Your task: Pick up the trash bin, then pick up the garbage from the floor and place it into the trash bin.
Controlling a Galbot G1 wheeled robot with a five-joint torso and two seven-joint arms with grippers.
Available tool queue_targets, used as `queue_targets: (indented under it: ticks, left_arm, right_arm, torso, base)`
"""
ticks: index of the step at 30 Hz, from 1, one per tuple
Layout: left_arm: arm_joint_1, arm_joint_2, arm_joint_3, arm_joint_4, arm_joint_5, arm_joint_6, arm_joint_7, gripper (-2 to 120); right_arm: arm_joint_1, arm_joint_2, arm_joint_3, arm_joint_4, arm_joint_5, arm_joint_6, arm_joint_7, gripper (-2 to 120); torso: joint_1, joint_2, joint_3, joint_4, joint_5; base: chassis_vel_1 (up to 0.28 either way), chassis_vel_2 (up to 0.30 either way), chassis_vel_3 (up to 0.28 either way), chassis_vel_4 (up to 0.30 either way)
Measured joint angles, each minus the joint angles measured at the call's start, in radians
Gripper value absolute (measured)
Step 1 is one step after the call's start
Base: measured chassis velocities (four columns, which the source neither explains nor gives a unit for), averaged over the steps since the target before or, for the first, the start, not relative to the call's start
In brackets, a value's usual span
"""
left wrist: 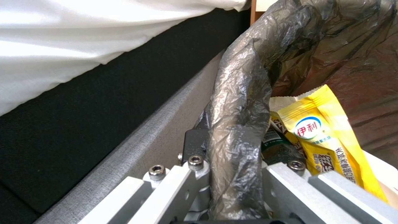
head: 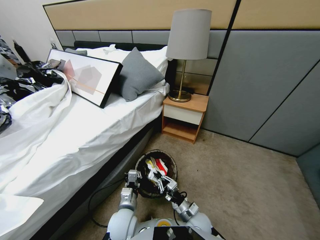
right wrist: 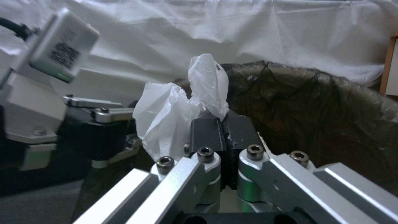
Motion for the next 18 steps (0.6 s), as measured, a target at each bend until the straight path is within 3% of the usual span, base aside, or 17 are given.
queue_targets:
  ticks: [6, 18]
  left_arm:
    - [0.005, -0.001, 0.005, -0.004, 0.006, 0.000, 0.001, 1]
    - [0.011, 0.002, 0.006, -0.007, 0.008, -0.001, 0.001, 1]
  right_arm:
    - [0.035, 0.008, -0.005, -0.031, 0.010, -0.015, 0.008, 0]
    - [0.070, 0.004, 0.014, -0.048, 0.012, -0.033, 0.019, 0]
  torso:
    - [0.000, 0.000, 0.000, -0.0001, 0.0017]
    - [0.000, 0.000, 0.000, 0.0000, 0.0004]
  base:
    - [0.000, 0.000, 0.000, 0.000]
    - [0.000, 0.000, 0.000, 0.000]
